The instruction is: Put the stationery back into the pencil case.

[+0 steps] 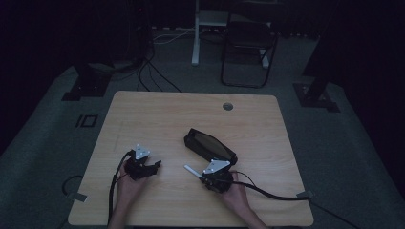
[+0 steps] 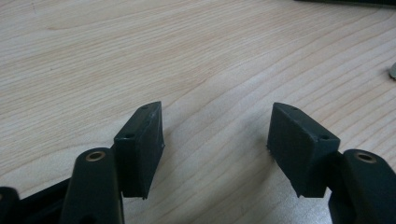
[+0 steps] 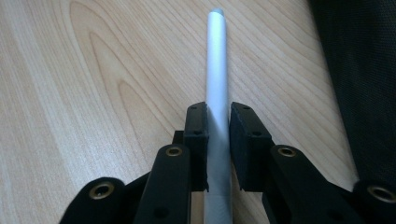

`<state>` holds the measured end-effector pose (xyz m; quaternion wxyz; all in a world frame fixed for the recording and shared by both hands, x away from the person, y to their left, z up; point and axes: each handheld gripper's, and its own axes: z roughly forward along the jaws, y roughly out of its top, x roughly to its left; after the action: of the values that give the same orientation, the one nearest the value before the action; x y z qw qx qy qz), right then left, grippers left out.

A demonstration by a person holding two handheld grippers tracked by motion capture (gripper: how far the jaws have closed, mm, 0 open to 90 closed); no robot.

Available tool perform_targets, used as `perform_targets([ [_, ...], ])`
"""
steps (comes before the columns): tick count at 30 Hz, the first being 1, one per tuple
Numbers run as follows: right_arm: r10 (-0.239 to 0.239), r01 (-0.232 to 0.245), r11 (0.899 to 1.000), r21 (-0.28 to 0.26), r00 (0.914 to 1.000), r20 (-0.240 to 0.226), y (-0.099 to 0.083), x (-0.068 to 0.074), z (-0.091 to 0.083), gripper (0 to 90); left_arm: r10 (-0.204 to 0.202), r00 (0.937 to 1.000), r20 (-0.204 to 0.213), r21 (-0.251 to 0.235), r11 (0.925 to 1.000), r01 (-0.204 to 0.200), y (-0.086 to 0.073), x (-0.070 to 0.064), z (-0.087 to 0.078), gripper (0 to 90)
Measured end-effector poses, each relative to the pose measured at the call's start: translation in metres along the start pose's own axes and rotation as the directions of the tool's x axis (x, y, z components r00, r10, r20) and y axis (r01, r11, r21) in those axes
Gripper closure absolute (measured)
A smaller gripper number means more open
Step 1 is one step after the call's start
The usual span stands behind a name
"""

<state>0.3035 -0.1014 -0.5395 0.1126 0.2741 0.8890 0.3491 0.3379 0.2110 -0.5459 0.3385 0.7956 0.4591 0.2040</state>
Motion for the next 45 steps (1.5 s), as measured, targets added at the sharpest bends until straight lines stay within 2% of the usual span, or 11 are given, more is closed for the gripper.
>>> perform_targets([
  [14, -0.004, 0.004, 1.0, 0.006, 0.9999, 0.016, -0.001, 0.003, -0.003, 78.6, 0.0, 1.0, 0.001, -0.004, 1.0, 0.0, 0.0, 0.0, 0.001, 34.4],
  [45, -0.021, 0.022, 0.998, -0.056, 0.9997, 0.013, 0.01, 0.006, -0.03, 78.6, 0.0, 1.0, 0.001, -0.004, 1.0, 0.0, 0.001, 0.0, 0.001, 34.3],
])
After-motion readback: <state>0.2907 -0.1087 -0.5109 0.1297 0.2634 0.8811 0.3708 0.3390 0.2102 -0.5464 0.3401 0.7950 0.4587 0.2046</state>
